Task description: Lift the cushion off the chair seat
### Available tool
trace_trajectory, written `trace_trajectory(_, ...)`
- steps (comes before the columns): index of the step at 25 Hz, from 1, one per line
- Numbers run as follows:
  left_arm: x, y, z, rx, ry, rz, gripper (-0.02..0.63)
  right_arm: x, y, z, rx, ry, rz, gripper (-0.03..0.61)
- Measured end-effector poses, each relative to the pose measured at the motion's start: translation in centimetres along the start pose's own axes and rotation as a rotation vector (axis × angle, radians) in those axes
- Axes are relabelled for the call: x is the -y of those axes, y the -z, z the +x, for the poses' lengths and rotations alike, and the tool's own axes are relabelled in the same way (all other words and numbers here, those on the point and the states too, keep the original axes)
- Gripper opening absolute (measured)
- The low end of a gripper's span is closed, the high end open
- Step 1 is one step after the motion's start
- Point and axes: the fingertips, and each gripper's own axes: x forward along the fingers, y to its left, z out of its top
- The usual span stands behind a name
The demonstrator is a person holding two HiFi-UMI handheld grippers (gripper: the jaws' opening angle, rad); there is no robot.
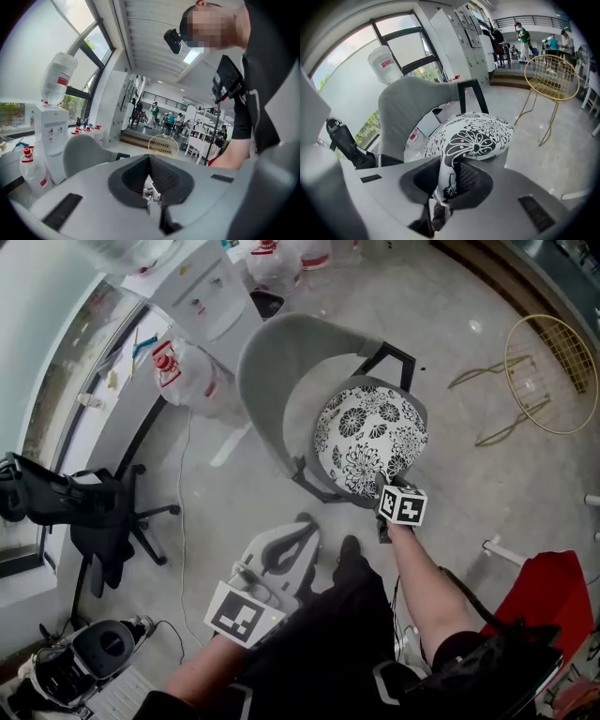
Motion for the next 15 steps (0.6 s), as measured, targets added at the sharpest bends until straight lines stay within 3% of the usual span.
trace_trajectory(15,2.6,-6.8,-0.4,0.1,0.061,0.098,0.006,-1.7,-6.4,-11.5,0.147,-0.014,-0.021,0.055)
